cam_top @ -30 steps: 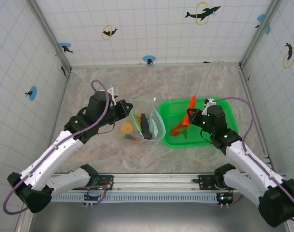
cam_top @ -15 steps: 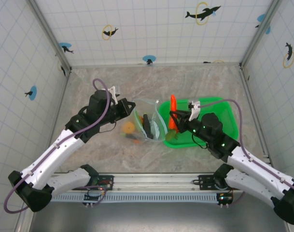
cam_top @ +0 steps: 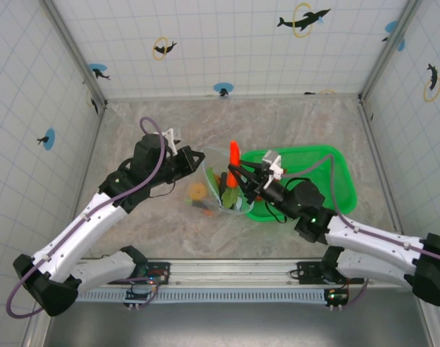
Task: Place the food in the zip-top bag and seal the zipper
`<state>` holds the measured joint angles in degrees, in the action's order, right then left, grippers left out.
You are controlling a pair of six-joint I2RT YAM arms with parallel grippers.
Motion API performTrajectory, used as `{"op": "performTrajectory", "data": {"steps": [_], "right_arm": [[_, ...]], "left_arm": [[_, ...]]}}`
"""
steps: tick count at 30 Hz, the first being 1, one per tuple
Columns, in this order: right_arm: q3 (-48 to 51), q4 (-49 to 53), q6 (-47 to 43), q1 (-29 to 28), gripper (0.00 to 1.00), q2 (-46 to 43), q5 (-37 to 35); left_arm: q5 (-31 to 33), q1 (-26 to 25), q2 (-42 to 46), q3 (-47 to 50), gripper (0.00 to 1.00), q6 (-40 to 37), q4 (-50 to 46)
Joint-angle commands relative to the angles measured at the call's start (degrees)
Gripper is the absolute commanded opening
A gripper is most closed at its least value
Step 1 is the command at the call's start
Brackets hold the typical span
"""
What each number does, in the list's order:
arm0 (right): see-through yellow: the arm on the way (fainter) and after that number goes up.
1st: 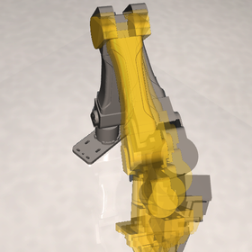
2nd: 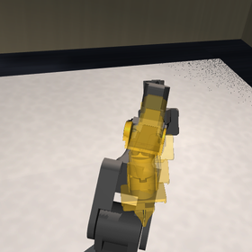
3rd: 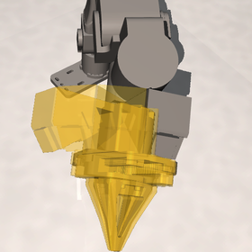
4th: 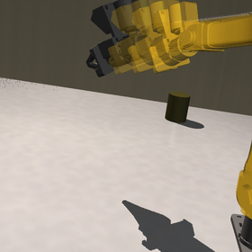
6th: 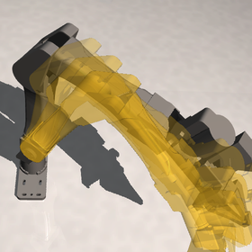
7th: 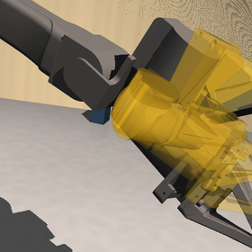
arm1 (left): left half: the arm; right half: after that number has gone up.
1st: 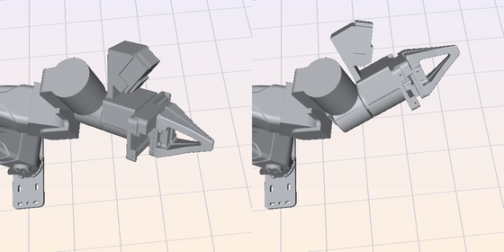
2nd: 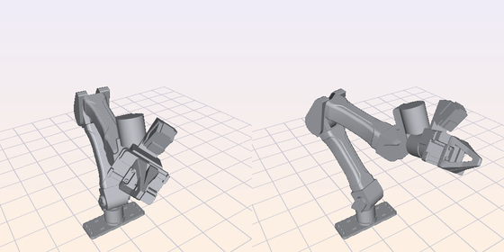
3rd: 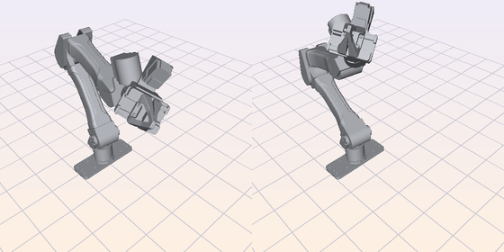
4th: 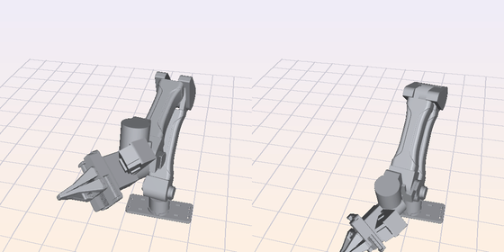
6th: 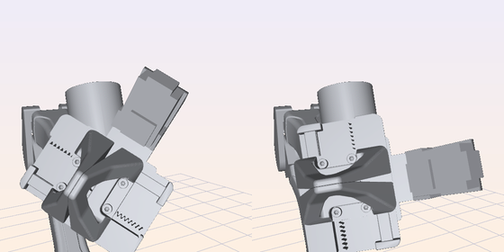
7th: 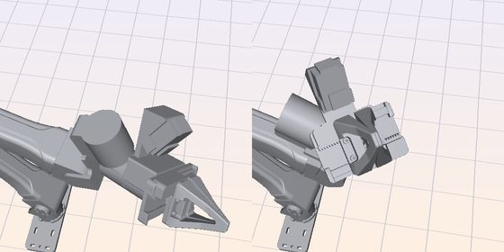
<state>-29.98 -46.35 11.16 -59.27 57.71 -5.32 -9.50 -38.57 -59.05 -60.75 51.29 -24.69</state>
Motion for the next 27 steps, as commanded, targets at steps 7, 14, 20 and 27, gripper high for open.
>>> {"op": "performTrajectory", "data": {"steps": [7,14,20,27], "right_arm": [[3.5,-22.3,-2.8,2.1,0.00,8.4,-0.3],[6.3,-27.4,2.6,0.0,0.00,15.3,-0.9],[9.2,-29.4,4.9,-0.5,0.00,19.7,-3.6],[9.4,-25.8,6.1,0.5,0.47,20.4,-3.8]], "left_arm": [[-2.0,0.0,0.1,0.4,0.00,1.4,3.9],[-2.5,0.1,-0.3,0.7,0.00,2.3,5.8],[-2.9,0.1,-0.2,1.0,0.00,3.0,6.9],[-3.0,0.1,0.2,1.2,0.00,2.9,7.2]]}}
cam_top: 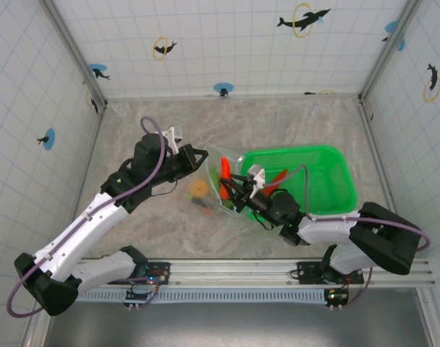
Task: Place the food in the zip-top bag and seal the zipper
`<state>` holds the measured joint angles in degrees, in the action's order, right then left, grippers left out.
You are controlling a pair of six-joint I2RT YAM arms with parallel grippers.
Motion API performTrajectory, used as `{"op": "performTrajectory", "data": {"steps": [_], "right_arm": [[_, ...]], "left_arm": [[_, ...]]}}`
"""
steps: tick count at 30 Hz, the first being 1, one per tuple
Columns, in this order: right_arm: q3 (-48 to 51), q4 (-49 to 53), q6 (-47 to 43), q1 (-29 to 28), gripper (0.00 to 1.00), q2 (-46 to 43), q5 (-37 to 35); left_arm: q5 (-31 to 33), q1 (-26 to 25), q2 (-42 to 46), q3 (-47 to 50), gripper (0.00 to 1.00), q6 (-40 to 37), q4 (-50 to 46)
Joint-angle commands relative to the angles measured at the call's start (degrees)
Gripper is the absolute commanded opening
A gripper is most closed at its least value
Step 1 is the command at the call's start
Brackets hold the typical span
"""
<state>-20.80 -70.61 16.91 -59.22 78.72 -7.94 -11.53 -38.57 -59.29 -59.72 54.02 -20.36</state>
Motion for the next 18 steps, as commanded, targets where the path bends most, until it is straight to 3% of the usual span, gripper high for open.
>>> {"op": "performTrajectory", "data": {"steps": [1,3,10,13,18], "right_arm": [[-0.1,0.0,0.3,0.8,0.54,-1.8,-1.1],[-1.2,4.3,-0.3,1.5,0.58,-4.4,-0.6],[-5.5,17.0,-0.9,2.8,0.59,-10.9,-1.8],[-10.7,29.9,0.0,3.9,0.61,-13.1,-0.9],[-11.7,34.4,-2.0,4.5,0.51,-18.1,-3.6]], "left_arm": [[-1.0,0.0,0.6,0.2,0.00,0.1,2.7],[-0.7,0.0,0.7,0.2,0.00,-0.1,2.4],[0.6,0.1,0.5,0.1,0.00,-1.3,1.6],[0.8,0.1,0.4,0.3,0.00,-1.7,1.3],[2.0,0.1,1.1,0.6,0.00,-2.3,0.5]]}}
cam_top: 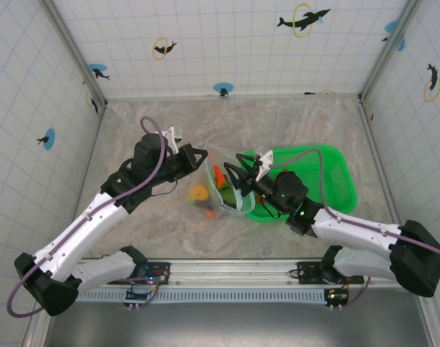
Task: Place the food in the zip-top bag and seal the zipper
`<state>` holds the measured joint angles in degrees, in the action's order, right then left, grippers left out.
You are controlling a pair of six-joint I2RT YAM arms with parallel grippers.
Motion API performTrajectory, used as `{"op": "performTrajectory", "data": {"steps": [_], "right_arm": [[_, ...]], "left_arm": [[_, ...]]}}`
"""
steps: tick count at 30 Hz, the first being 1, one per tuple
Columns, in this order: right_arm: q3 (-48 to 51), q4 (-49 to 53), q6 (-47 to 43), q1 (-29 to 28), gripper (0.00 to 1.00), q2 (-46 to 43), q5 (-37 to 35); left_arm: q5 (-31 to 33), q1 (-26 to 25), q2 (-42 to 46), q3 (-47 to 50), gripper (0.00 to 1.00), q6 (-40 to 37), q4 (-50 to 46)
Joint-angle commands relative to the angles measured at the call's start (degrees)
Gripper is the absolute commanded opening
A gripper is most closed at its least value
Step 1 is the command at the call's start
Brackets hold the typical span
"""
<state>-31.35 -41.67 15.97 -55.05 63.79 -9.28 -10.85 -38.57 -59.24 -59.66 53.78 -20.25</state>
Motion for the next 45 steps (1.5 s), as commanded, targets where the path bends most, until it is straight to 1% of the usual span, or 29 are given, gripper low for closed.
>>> {"op": "performTrajectory", "data": {"steps": [1,3,5,7,9,12,15,17,19,21,25,28,31,35,38,42,45], "right_arm": [[-0.8,5.3,-1.3,0.3,0.50,-4.3,-3.8],[-1.9,8.9,-0.8,0.8,0.51,-6.1,-5.6],[-4.1,15.0,2.1,2.2,0.52,-7.0,-6.3],[-6.4,21.6,5.8,4.9,0.54,-7.5,-2.9],[-6.8,25.3,8.0,6.9,0.56,-8.3,-0.7],[-5.6,30.2,10.7,9.6,0.59,-10.2,-4.6],[-4.8,34.1,13.5,14.4,0.59,-10.5,-3.9],[-5.6,39.4,16.4,16.9,0.59,-9.1,-5.1],[-7.0,43.5,18.3,19.0,0.59,-6.6,-4.6],[-9.2,47.6,20.6,20.4,0.59,-3.6,-4.7],[-12.8,54.4,25.2,22.4,0.60,3.6,-2.5],[-14.2,55.4,28.1,23.0,0.60,8.3,1.5],[-15.9,56.5,30.1,22.9,0.60,12.6,1.9],[-19.1,60.3,31.8,23.1,0.61,18.1,-1.5],[-22.5,64.9,36.3,23.0,0.60,21.8,-3.2],[-23.0,66.1,40.5,20.6,0.60,23.7,-8.1],[-22.6,66.5,43.1,20.0,0.60,25.1,-9.1]], "left_arm": [[1.6,0.1,1.3,0.6,0.00,-2.3,0.2],[2.0,0.0,1.7,0.7,0.00,-2.6,-0.2],[2.2,0.0,2.1,1.2,0.00,-2.7,-0.4],[2.3,0.1,3.0,1.8,0.00,-2.8,-0.6],[2.5,0.1,3.9,2.6,0.00,-2.8,-0.9],[2.9,0.0,5.0,3.9,0.00,-2.8,-1.3],[3.1,0.1,5.6,5.7,0.00,-2.7,-1.4],[3.1,0.0,5.7,5.9,0.00,-2.8,-1.4],[2.9,0.1,5.5,5.9,0.00,-2.9,-1.4],[2.9,0.1,5.3,5.8,0.00,-3.1,-1.4],[3.2,0.0,5.5,5.9,0.00,-3.9,-1.6],[3.6,0.0,5.7,6.5,0.00,-4.1,-1.7],[3.8,0.1,5.7,7.0,0.00,-4.3,-1.7],[3.5,0.0,5.7,6.9,0.00,-4.8,-2.0],[4.1,0.1,5.6,6.3,0.00,-5.4,-2.7],[5.2,0.1,5.5,5.3,0.00,-6.4,-3.6],[5.1,0.0,4.9,4.6,0.00,-6.9,-3.8]]}}
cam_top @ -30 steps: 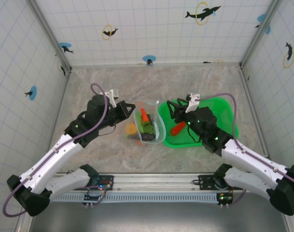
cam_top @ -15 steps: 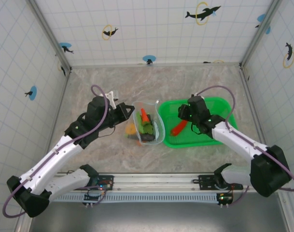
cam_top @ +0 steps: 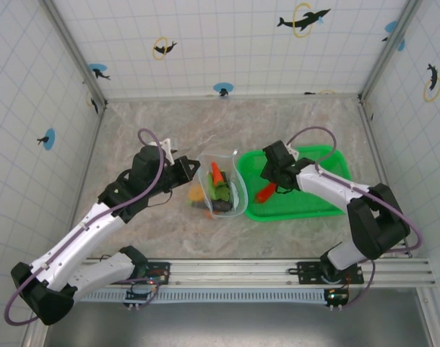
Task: Place the food in the zip-top bag and seal the zipper
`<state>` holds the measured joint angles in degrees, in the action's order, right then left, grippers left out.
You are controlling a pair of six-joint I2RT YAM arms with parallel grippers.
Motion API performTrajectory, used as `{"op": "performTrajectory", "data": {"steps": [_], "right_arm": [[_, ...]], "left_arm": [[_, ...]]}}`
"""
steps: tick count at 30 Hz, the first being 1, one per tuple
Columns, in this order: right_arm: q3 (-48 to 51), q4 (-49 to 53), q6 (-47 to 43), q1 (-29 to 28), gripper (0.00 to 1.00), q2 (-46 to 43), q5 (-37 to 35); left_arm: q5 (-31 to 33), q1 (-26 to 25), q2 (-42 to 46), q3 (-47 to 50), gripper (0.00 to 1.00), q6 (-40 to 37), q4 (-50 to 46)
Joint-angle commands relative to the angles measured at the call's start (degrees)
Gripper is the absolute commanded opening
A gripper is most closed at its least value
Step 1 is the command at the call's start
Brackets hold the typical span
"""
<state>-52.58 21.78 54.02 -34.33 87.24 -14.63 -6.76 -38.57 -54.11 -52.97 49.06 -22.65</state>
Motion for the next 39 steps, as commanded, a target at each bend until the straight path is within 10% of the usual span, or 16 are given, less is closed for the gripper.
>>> {"op": "performTrajectory", "data": {"steps": [1,9,20,39], "right_arm": [[-1.1,2.6,5.3,-0.7,0.60,2.1,-3.1],[0.2,-0.2,7.4,-0.3,0.57,7.9,1.0],[3.3,-5.6,9.0,-0.7,0.15,8.2,3.2],[21.2,-32.1,-3.8,0.5,0.08,-27.8,-1.5]], "left_arm": [[0.8,0.1,-0.5,-2.3,0.00,-2.3,-1.4],[0.7,0.0,-0.8,-2.4,0.00,-3.3,-1.7],[1.2,0.1,-1.6,-2.2,0.00,-4.8,-1.8],[-0.2,0.0,-0.9,-0.9,0.00,-1.8,0.3]]}}
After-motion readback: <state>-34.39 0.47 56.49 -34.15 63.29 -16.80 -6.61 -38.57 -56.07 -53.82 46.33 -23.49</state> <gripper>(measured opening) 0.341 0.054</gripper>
